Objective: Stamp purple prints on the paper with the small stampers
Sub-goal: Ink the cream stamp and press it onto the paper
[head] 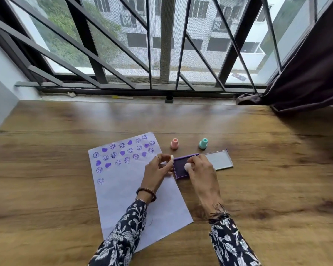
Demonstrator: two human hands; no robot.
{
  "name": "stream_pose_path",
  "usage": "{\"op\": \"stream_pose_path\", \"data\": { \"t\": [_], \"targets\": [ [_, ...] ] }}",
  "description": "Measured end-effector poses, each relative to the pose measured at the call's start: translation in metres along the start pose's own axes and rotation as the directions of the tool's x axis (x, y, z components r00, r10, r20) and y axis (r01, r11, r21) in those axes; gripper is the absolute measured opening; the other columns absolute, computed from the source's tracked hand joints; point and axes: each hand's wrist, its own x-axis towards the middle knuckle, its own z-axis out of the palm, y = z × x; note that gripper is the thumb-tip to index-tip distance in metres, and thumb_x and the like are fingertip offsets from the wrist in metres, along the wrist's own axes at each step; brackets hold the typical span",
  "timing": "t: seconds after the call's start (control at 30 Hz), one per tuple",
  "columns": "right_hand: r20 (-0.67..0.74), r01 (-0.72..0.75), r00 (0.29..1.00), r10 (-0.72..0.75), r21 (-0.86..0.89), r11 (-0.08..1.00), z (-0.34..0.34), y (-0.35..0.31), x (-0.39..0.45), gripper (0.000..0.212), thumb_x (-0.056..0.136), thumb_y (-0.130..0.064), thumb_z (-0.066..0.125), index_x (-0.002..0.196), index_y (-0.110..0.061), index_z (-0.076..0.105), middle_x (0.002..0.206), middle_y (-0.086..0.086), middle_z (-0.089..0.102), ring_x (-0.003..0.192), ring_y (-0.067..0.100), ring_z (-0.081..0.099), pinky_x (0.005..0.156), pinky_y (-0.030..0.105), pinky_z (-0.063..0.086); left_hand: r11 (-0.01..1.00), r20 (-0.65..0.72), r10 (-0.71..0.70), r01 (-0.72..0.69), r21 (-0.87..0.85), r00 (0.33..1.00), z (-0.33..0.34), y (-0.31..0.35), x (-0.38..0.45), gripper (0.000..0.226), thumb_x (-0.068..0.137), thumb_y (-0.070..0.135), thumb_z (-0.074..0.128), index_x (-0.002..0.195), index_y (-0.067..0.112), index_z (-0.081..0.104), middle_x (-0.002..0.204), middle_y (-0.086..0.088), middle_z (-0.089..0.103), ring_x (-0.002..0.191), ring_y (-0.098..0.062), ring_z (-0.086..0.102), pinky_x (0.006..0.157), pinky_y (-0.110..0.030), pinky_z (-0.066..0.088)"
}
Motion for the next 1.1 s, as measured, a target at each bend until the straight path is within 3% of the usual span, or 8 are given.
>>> {"op": "stream_pose_path", "data": {
  "t": [0.3,0.47,0.53,0.6,0.67,0.73,0.9,1.1],
  "targets": [
    [0.081,-0.037,0.996,0.048,-0.129,0.991,-0.001,-0.008,0.011,0.015,0.087,-0.011,0.053,0.093,-0.009,0.067,0.097,0.011,0.068,0.089,0.025,0.062,0.072,0.027,0.043,0.998,0.01,0.024,-0.024,0.053,1.0,-0.002,0.001,0.0,0.014,0.085,0.02,0.061,0.081,0.032,0.058,0.091,-0.003,0.069,0.075,-0.015,0.067,0.067,-0.022,0.058],
    [0.175,-0.273,0.953,0.249,0.129,0.953,-0.021,-0.004,0.023,0.008,0.074,-0.013,0.068,0.08,-0.013,0.072,0.071,-0.002,0.065,0.075,0.012,0.064,0.06,0.02,0.041,1.0,0.036,0.024,-0.024,0.0,0.999,-0.016,0.008,-0.006,0.008,0.085,0.02,0.06,0.088,0.027,0.06,0.099,-0.005,0.066,0.08,-0.017,0.067,0.077,-0.034,0.057],
    [0.278,-0.427,0.903,0.328,0.491,0.76,-0.025,-0.009,0.014,0.015,0.074,-0.013,0.073,0.088,-0.008,0.073,0.069,-0.004,0.069,0.062,0.002,0.066,0.054,0.012,0.048,0.999,0.01,0.046,-0.046,-0.002,0.999,-0.033,0.01,-0.009,0.009,0.085,0.021,0.06,0.091,0.027,0.06,0.103,-0.004,0.065,0.089,-0.021,0.066,0.078,-0.034,0.057],
    [0.521,-0.596,0.798,0.301,0.754,0.275,-0.021,-0.021,0.0,0.016,0.076,-0.01,0.07,0.09,-0.004,0.072,0.068,0.0,0.072,0.058,0.004,0.067,0.055,0.012,0.053,0.997,-0.045,0.074,-0.073,0.024,0.996,-0.056,0.011,-0.013,0.007,0.084,0.023,0.062,0.089,0.028,0.061,0.099,-0.001,0.068,0.088,-0.015,0.066,0.077,-0.029,0.056],
    [0.697,-0.678,0.693,0.184,0.717,-0.163,-0.012,-0.033,-0.016,0.021,0.069,-0.012,0.069,0.087,-0.003,0.071,0.07,0.003,0.071,0.058,0.008,0.065,0.057,0.015,0.054,0.99,-0.107,0.12,-0.112,0.082,0.987,-0.082,0.01,-0.017,0.009,0.082,0.024,0.064,0.084,0.032,0.06,0.091,0.003,0.07,0.079,0.0,0.065,0.071,-0.014,0.053],
    [0.762,-0.689,0.645,0.056,0.611,-0.39,-0.001,-0.045,-0.027,0.036,0.06,-0.01,0.074,0.094,0.002,0.067,0.078,0.009,0.071,0.057,0.01,0.065,0.054,0.017,0.056,0.979,-0.153,0.161,-0.138,0.153,0.975,-0.11,0.009,-0.021,0.012,0.082,0.023,0.064,0.083,0.033,0.057,0.087,0.002,0.071,0.075,0.003,0.065,0.066,-0.009,0.05],
    [0.76,-0.702,0.635,-0.137,0.493,-0.514,0.025,-0.071,-0.042,0.079,0.033,0.006,0.091,0.107,0.003,0.065,0.09,0.016,0.068,0.06,0.017,0.066,0.053,0.023,0.058,0.924,-0.167,0.217,-0.147,0.354,0.962,-0.167,-0.003,-0.023,0.015,0.081,0.019,0.065,0.093,0.02,0.057,0.09,-0.007,0.072,0.078,-0.015,0.069,0.074,-0.034,0.055],
    [0.781,-0.675,0.624,-0.02,0.526,-0.518,0.047,-0.09,-0.045,0.045,0.058,0.0,0.073,0.102,0.004,0.064,0.092,0.017,0.066,0.06,0.02,0.066,0.056,0.024,0.059,0.872,-0.052,0.232,-0.184,0.454,0.971,-0.197,-0.014,-0.02,0.016,0.081,0.017,0.066,0.094,0.017,0.057,0.088,-0.009,0.072,0.056,-0.012,0.059,0.061,-0.021,0.046]
  ]
}}
